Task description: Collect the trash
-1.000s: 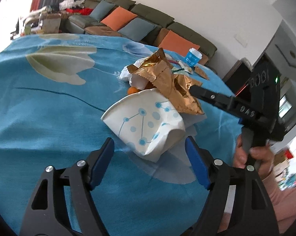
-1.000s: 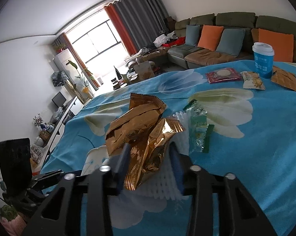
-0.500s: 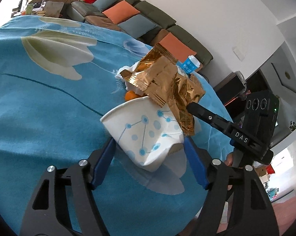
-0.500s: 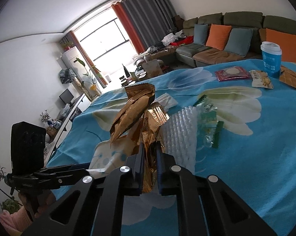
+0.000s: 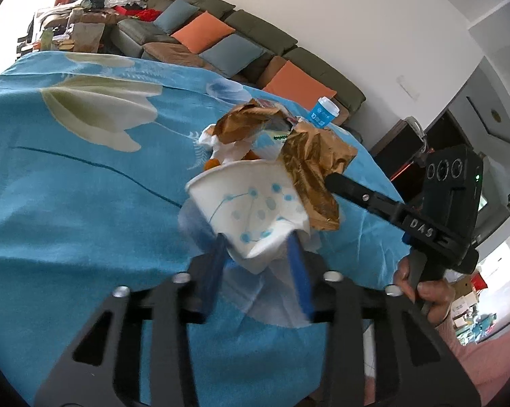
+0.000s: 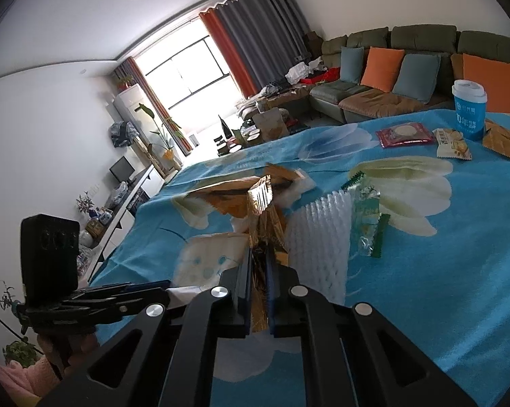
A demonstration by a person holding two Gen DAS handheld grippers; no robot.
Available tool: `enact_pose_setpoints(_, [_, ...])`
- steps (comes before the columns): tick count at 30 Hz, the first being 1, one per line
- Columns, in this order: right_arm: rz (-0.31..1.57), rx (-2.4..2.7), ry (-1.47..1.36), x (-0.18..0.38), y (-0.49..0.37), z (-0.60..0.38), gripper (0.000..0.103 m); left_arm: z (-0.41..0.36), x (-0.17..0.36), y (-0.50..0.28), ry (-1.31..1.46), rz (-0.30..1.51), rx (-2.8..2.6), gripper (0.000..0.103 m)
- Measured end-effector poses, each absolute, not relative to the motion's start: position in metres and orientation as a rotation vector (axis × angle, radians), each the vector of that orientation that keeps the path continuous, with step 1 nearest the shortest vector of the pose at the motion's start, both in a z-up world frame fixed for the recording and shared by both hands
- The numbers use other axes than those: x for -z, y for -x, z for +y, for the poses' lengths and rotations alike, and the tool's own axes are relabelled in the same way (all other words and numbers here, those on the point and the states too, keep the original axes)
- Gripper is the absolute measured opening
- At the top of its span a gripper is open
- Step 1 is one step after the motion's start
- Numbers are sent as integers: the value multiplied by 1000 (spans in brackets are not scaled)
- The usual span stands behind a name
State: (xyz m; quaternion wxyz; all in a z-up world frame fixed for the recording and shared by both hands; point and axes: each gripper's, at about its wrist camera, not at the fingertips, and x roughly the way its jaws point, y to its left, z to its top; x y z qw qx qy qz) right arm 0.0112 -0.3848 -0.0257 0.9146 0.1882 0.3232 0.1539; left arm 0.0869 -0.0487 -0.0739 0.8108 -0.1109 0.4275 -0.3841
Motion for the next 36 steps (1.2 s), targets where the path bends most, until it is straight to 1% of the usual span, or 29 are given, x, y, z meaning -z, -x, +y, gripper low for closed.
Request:
enact_pose_setpoints(4, [667,-334,-386,25,-12,-382,6,-44,77,-87,248,924,830,35])
enact_pose_setpoints(6, [673,-338,-386,27,-12,-380,6,-45,79,-87,253,929,825,48])
enact_pose_setpoints(7, [676,-341,-385,27,-12,-378,6,-45,79,-87,250,926,819,50])
enact_pose_setpoints(14, [688,-354,-386,30,-13,-374,6,-56,79,-82,195,915,808,51])
enact_pose_setpoints(17, [697,-361,-397,33,-14,-374,6,-54,82,-85,212,930,803,68])
enact_pose_setpoints(19, [702,-370,-403,35,-15,-373,6,-52,86,-87,234,953,809,69])
enact_pose_setpoints(21, [706,-379,-407,37,-15,-371,6,-51,88,-87,255,965,827,75])
enact_pose_setpoints(26, [718,-432,-416,40,-17,-361,6,-54,89,-90,303,975,877,79])
enact_pose_setpoints(28, [716,-452,-408,39,-17,-356,6,-55,89,-90,316,975,884,79])
enact_pose_setpoints(32, [712,-468,-376,37,-16,-348,6,-56,91,-92,316,971,877,77])
enact_pose_setpoints(33, [709,-470,-376,36,-16,-348,6,-56,91,-92,299,968,862,75])
enact_pose_setpoints(36, [706,-470,-384,35,-17,-351,6,-57,86,-87,208,929,806,74])
